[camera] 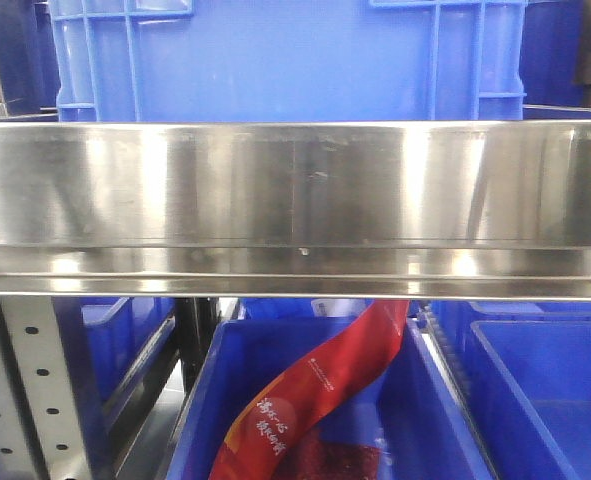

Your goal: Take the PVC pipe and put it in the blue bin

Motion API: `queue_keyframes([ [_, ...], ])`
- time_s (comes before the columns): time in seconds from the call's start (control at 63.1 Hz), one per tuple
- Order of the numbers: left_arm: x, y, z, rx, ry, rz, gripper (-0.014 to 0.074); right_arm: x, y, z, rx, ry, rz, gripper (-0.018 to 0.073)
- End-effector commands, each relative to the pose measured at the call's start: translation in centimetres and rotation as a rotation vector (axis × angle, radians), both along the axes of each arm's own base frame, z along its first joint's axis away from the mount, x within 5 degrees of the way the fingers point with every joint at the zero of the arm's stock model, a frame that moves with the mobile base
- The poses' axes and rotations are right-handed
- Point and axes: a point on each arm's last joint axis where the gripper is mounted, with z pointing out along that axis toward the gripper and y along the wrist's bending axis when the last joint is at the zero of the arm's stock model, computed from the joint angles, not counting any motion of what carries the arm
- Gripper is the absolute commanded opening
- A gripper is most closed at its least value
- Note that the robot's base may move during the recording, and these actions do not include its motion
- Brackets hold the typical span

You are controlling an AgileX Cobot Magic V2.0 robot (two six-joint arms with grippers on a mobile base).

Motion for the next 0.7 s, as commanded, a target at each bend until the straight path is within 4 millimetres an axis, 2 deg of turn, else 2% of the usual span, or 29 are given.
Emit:
queue_keyframes([
  [0.0,-0.2,0.0,0.2,-0.02,-0.021,-0.005,-0.0111,-0.1,-0.1,0.1,-0.006,-0.021,-0.01,-0.0169],
  [0.095,-0.2,0.0,0.2,-0.02,-0.021,-0.005,-0.0111,0.0,-0.2,-0.3,-0.062,-0.019,-0.019,-0.0169],
  [0.222,-0.2,0.0,0.2,-0.02,-0.021,-0.005,-0.0111,-0.1,-0.8,-2.0,-0.112,-0.002,-0.071,-0.0169],
  [0.428,-0.2,0.0,0.2,-0.02,-0.021,-0.005,-0.0111,-2.4,-3.3,-6.2,-0.099,-0.033,-0.271,-0.0169],
  [0.681,-0.2,0.0,0.2,-0.02,-0.021,-0.005,-0.0111,-5.3,-4.7,-12.5,-0.077,-0.096,-0.454,-0.0169],
])
